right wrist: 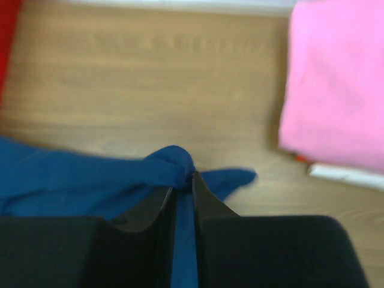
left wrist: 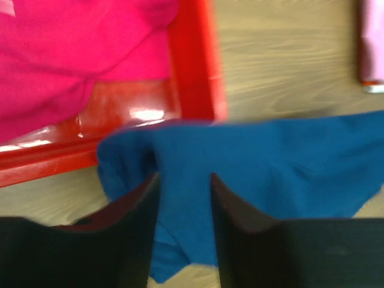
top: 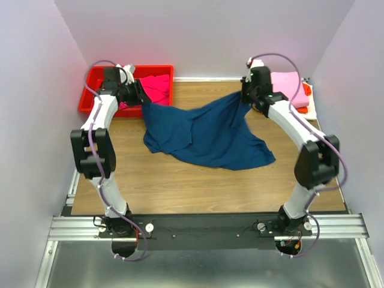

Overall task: Fold and stack the t-shirts
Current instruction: Flatten the tshirt out

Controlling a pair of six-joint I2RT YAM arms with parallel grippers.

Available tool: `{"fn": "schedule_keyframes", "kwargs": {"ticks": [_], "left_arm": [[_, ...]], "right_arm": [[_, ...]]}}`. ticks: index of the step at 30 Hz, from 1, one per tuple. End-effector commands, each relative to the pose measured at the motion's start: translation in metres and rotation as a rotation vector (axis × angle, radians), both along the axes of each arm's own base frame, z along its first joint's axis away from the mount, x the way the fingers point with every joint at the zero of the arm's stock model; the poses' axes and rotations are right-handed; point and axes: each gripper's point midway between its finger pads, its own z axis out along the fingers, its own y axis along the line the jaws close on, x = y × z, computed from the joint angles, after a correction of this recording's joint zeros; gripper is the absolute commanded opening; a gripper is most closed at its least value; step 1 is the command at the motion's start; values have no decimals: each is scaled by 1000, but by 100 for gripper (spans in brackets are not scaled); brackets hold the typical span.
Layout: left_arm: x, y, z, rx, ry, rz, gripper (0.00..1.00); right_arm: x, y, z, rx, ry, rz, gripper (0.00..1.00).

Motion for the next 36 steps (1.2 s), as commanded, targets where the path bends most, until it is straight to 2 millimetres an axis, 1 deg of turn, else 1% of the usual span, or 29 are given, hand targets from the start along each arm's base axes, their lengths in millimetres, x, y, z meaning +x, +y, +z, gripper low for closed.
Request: {"fn": "schedule_keyframes", "kwargs": {"ticks": [1, 2, 3, 4, 5, 6, 7, 8, 9, 10, 11, 12, 13, 14, 16, 17, 20, 21, 23, 26, 27, 29, 35, 36], "left_arm": [[16, 12, -15, 61, -3, 30, 50], [14, 7, -12, 74, -18, 24, 51], [10, 5, -11, 87, -22, 27, 52], [2, 5, -23, 113, 3, 40, 52], [-5, 3, -26, 125, 10, 45, 52], [-21, -3, -34, 141, 35, 48, 52], [-30, -2, -39, 138, 51, 56, 52], [-42, -17, -41, 133, 60, 31, 52], [-53, -26, -50, 116, 95, 25, 52], [-67, -41, -62, 111, 133, -8, 52], [-86, -48, -83, 120, 196, -22, 52], [-97, -53, -88, 125, 222, -14, 52], [-117, -63, -105, 124, 275, -39, 51], [-126, -68, -110, 112, 296, -50, 51], [-137, -74, -115, 83, 326, -51, 51], [-146, -73, -124, 87, 353, -47, 51], [-154, -63, -133, 134, 389, -9, 51], [-153, -58, -134, 154, 390, 11, 51], [-154, -56, -135, 167, 388, 21, 51], [-154, -56, -142, 168, 399, 15, 52], [-154, -58, -147, 161, 406, 8, 52], [-157, -60, -151, 150, 422, 2, 52], [-154, -56, -156, 170, 420, 23, 52], [-156, -57, -160, 168, 434, 19, 52]], "right_arm": [[4, 10, -62, 36, 161, 5, 38], [4, 14, -76, 50, 196, 11, 55], [2, 16, -82, 59, 212, 13, 59], [0, 19, -85, 71, 224, 28, 63], [-3, 20, -89, 82, 236, 27, 67], [-8, 20, -95, 86, 253, 31, 69], [-10, 20, -97, 89, 262, 27, 69], [-12, 20, -100, 93, 269, 27, 69], [-15, 20, -101, 94, 271, 27, 70], [-18, 19, -106, 94, 284, 28, 70], [-19, 18, -106, 95, 286, 25, 70], [-22, 17, -106, 95, 289, 22, 70], [-23, 17, -105, 96, 287, 20, 70], [-24, 16, -106, 97, 288, 14, 70], [-25, 16, -106, 101, 290, 9, 70], [-25, 16, -106, 105, 292, 10, 71], [-24, 19, -105, 122, 294, 14, 71], [-23, 20, -104, 126, 293, 13, 71], [-22, 21, -105, 129, 294, 11, 71], [-20, 21, -107, 133, 299, 7, 71], [-21, 26, -106, 149, 305, 29, 71], [-22, 28, -107, 157, 309, 34, 71], [-23, 29, -110, 165, 320, 33, 71], [-23, 29, -110, 166, 322, 33, 71]]}}
